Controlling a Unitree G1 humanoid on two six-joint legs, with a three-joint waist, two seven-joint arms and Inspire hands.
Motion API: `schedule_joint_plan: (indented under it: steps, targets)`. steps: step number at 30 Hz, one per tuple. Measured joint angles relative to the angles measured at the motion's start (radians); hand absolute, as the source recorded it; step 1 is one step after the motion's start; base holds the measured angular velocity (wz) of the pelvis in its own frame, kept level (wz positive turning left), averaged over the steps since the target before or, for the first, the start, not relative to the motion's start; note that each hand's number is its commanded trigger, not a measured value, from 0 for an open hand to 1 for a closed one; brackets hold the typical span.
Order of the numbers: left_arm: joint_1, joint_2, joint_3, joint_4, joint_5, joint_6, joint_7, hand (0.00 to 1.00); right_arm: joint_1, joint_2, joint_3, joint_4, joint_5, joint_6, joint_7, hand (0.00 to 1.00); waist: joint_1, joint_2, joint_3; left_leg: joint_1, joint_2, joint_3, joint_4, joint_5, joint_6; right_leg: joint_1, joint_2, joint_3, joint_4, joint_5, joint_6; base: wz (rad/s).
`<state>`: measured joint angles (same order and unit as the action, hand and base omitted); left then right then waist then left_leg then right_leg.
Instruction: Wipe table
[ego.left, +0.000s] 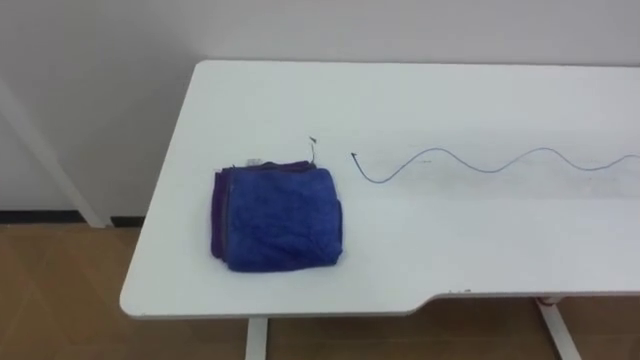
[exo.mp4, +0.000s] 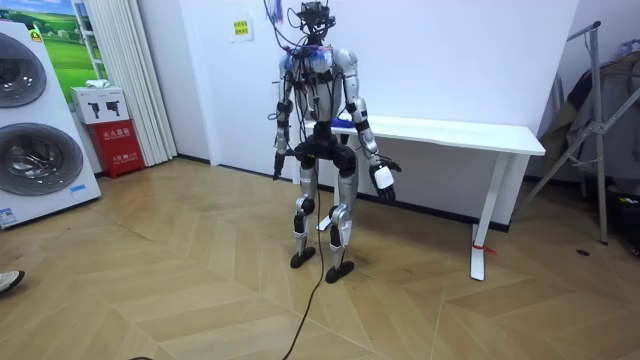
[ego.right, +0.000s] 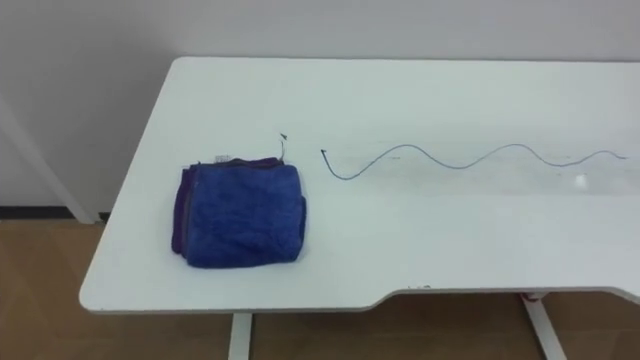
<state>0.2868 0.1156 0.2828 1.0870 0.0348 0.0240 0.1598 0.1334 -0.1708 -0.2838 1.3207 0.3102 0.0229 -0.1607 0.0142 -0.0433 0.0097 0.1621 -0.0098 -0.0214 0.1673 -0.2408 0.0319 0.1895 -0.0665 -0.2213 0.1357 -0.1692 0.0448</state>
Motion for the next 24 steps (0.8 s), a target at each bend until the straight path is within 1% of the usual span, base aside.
schedule_joint_plan:
  steps: [1, 2, 3, 4, 5, 6, 7, 8, 10, 12, 14, 16, 17, 19, 20, 22, 24]
  targets:
    - [0.002, 0.003, 0.010, -0.004, 0.007, 0.001, -0.001, 0.00, -0.006, -0.014, -0.038, -0.001, 0.000, 0.000, -0.017, 0.00, -0.010, -0.002, -0.0014, 0.002, 0.001, 0.002, 0.000, -0.002, 0.002, 0.002, 0.000, 0.001, 0.001, 0.000, 0.000, -0.04]
    - [0.002, 0.004, 0.015, -0.008, 0.013, 0.001, -0.001, 0.00, -0.010, -0.022, -0.056, -0.001, 0.003, 0.000, -0.026, 0.00, -0.011, -0.003, -0.0011, 0.003, 0.001, 0.004, 0.001, -0.002, 0.002, 0.001, 0.000, 0.002, 0.001, 0.000, 0.000, -0.07]
    - [0.002, 0.010, 0.030, -0.008, 0.031, 0.001, -0.003, 0.00, -0.019, -0.040, -0.092, -0.005, 0.004, 0.001, -0.049, 0.00, -0.013, -0.004, -0.0012, 0.003, 0.001, 0.006, 0.002, -0.002, 0.003, 0.001, 0.000, 0.003, 0.001, 0.000, 0.001, -0.08]
    - [-0.011, 0.022, 0.033, -0.009, 0.046, 0.002, -0.003, 0.00, -0.026, -0.062, -0.110, -0.009, 0.004, 0.001, -0.073, 0.00, -0.017, -0.007, -0.0021, 0.003, 0.001, 0.007, 0.003, -0.002, 0.003, 0.001, -0.001, 0.003, 0.001, 0.001, 0.001, -0.06]
    - [-0.013, 0.028, 0.033, -0.009, 0.047, 0.001, -0.003, 0.00, -0.031, -0.074, -0.115, -0.011, 0.003, 0.001, -0.089, 0.00, -0.020, -0.008, -0.0027, 0.002, 0.001, 0.008, 0.003, -0.002, 0.003, 0.001, -0.001, 0.003, 0.002, 0.001, 0.001, -0.04]
    - [-0.012, 0.039, 0.033, -0.009, 0.047, 0.001, -0.002, 0.00, -0.045, -0.096, -0.131, -0.018, 0.000, 0.001, -0.121, 0.00, -0.023, -0.011, -0.0047, 0.003, 0.001, 0.010, 0.003, -0.002, 0.003, -0.001, -0.001, 0.006, 0.004, 0.000, 0.002, -0.09]
    - [-0.012, 0.044, 0.033, -0.009, 0.046, 0.000, -0.001, 0.00, -0.059, -0.115, -0.134, -0.035, 0.000, 0.001, -0.155, 0.00, -0.022, -0.010, -0.0042, 0.003, 0.001, 0.016, 0.004, -0.002, 0.003, -0.006, 0.000, 0.014, 0.007, 0.000, 0.002, -0.14]
    - [-0.010, 0.045, 0.033, -0.009, 0.046, 0.000, -0.001, 0.00, -0.070, -0.123, -0.133, -0.046, -0.001, 0.001, -0.169, 0.00, -0.022, -0.013, -0.0063, 0.002, 0.001, 0.020, 0.004, -0.002, 0.003, -0.012, 0.000, 0.020, 0.012, 0.000, 0.002, -0.18]
    - [-0.009, 0.050, 0.032, -0.010, 0.047, 0.000, -0.001, 0.00, -0.106, -0.152, -0.133, -0.100, -0.014, 0.000, -0.214, 0.00, -0.026, -0.016, -0.0078, -0.009, 0.002, 0.028, 0.006, -0.002, 0.003, -0.029, 0.000, 0.026, 0.020, 0.000, 0.002, -0.12]
    - [-0.010, 0.056, 0.033, -0.022, 0.047, 0.000, -0.001, 0.00, -0.124, -0.159, -0.134, -0.166, -0.043, 0.000, -0.247, 0.00, -0.031, -0.025, -0.0077, -0.013, 0.002, 0.028, 0.008, -0.002, 0.003, -0.033, 0.000, 0.026, 0.020, 0.000, 0.002, 0.00]
    - [-0.008, 0.057, 0.031, -0.028, 0.046, 0.000, -0.001, 0.00, -0.135, -0.169, -0.133, -0.230, -0.076, 0.000, -0.276, 0.00, -0.031, -0.029, -0.0092, -0.012, 0.002, 0.027, 0.007, -0.002, 0.003, -0.032, 0.000, 0.025, 0.020, 0.000, 0.002, 0.00]
    - [-0.010, 0.057, 0.025, -0.028, 0.047, 0.000, -0.002, 0.00, -0.157, -0.177, -0.129, -0.328, -0.155, -0.001, -0.319, 0.00, -0.023, -0.030, -0.0080, -0.016, 0.002, 0.030, 0.008, -0.002, 0.003, -0.039, 0.000, 0.025, 0.020, 0.000, 0.002, -0.05]
    - [-0.005, 0.057, 0.025, -0.029, 0.047, 0.001, -0.002, 0.00, -0.160, -0.177, -0.129, -0.355, -0.177, -0.001, -0.328, 0.00, -0.020, -0.031, -0.0087, -0.018, 0.003, 0.031, 0.009, -0.002, 0.003, -0.043, 0.000, 0.026, 0.021, 0.000, 0.002, -0.08]
    - [-0.008, 0.057, 0.006, -0.040, 0.046, 0.001, -0.001, 0.00, -0.172, -0.184, -0.100, -0.464, -0.258, -0.001, -0.384, 0.00, -0.002, -0.031, -0.0089, -0.017, 0.003, 0.036, 0.008, -0.001, 0.004, -0.047, 0.001, 0.029, 0.025, 0.000, 0.002, -0.05]
    - [-0.007, 0.057, 0.004, -0.041, 0.047, 0.001, -0.001, 0.00, -0.175, -0.184, -0.089, -0.497, -0.283, -0.002, -0.396, 0.00, 0.000, -0.031, -0.0088, -0.017, 0.004, 0.036, 0.008, -0.001, 0.004, -0.047, 0.001, 0.028, 0.025, 0.000, 0.002, 0.00]
    - [-0.001, 0.057, -0.001, -0.063, 0.063, 0.001, 0.000, 0.00, -0.181, -0.186, -0.062, -0.600, -0.417, -0.013, -0.425, 0.00, 0.020, -0.034, -0.0091, -0.017, 0.004, 0.037, 0.009, -0.001, 0.004, -0.048, 0.000, 0.019, 0.027, 0.000, 0.002, 0.00]
    - [0.009, 0.059, -0.006, -0.077, 0.084, 0.001, 0.000, 0.00, -0.210, -0.186, -0.042, -0.660, -0.503, -0.015, -0.432, 0.00, 0.024, -0.033, -0.0092, -0.017, 0.004, 0.039, 0.009, -0.001, 0.004, -0.052, 0.000, 0.019, 0.033, 0.000, 0.002, 0.00]
